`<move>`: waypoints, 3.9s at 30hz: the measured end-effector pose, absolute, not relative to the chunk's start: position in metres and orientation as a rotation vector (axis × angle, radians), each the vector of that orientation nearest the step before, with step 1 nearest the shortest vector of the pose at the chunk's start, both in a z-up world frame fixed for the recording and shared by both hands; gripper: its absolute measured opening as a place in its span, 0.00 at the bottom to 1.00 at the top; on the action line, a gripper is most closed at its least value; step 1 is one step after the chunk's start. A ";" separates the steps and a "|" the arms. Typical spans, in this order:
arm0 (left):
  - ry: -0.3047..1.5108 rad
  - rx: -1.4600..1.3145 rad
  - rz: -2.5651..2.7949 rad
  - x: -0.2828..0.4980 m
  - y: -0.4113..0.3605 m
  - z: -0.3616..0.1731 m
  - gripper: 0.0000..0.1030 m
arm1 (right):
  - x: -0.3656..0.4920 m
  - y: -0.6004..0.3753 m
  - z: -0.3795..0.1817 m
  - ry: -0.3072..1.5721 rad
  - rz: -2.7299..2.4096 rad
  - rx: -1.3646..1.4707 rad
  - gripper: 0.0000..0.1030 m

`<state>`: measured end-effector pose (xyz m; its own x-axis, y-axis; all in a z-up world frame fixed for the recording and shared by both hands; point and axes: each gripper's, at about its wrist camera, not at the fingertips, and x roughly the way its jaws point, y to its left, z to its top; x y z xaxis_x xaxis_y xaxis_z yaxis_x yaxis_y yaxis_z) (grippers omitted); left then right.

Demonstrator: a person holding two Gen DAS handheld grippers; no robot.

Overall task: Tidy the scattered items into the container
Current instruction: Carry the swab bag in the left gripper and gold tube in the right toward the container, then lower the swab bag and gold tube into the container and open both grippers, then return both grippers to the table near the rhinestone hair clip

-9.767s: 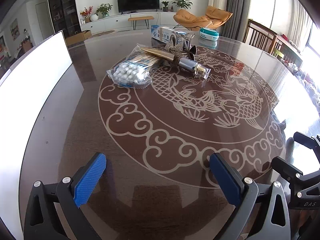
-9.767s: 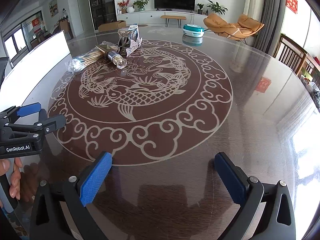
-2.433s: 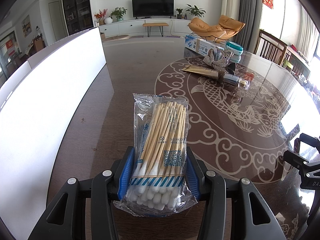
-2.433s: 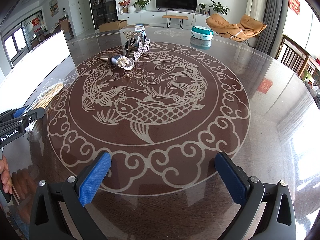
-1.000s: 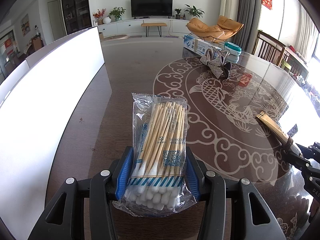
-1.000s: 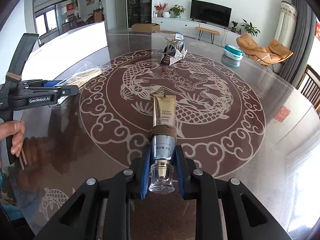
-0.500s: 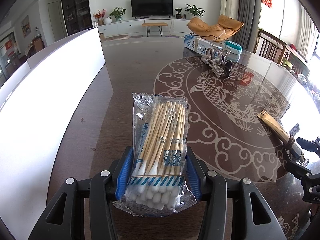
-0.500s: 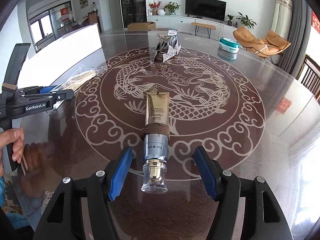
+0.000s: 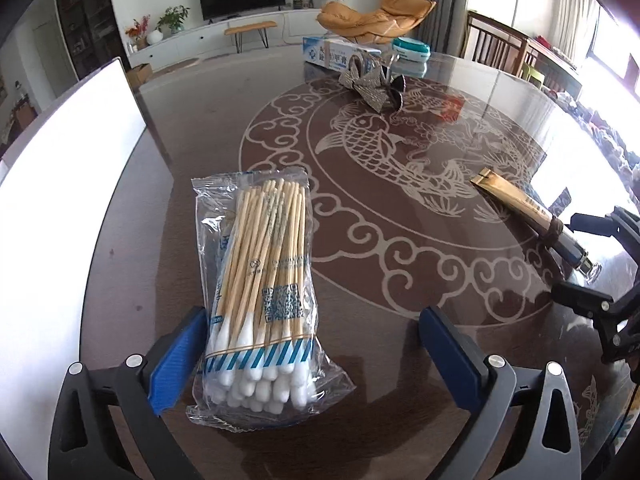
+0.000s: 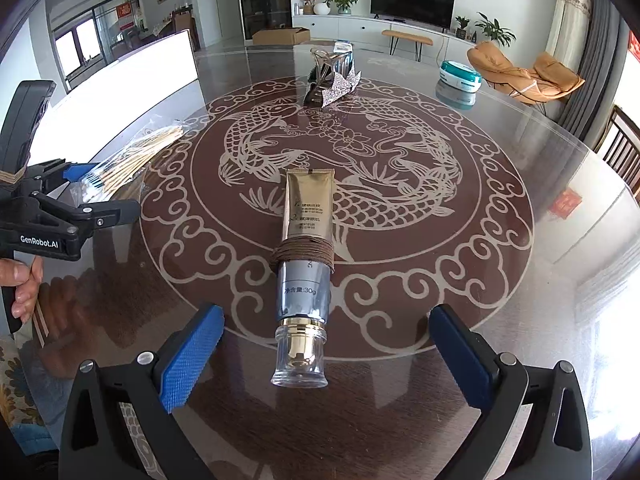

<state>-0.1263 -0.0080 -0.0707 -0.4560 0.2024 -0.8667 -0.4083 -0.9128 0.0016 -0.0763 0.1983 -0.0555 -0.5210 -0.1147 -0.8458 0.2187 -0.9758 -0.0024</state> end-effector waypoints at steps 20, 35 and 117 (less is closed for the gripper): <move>0.121 -1.290 2.484 -0.106 -0.055 -0.023 0.32 | -0.065 0.197 -0.013 -0.014 -2.493 1.375 0.29; -0.040 -1.050 2.611 -0.036 -0.143 0.070 0.32 | -0.043 0.189 0.045 -0.268 -2.486 1.179 0.29; 0.227 -1.317 2.659 -0.075 0.019 -0.053 0.99 | -0.058 0.225 -0.054 0.061 -2.743 1.410 1.00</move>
<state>-0.0747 0.0187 -0.0525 -0.5972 0.0802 -0.7981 -0.2143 -0.9748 0.0625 -0.0579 0.2250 -0.0539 -0.5809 -0.0326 -0.8133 0.0688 -0.9976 -0.0091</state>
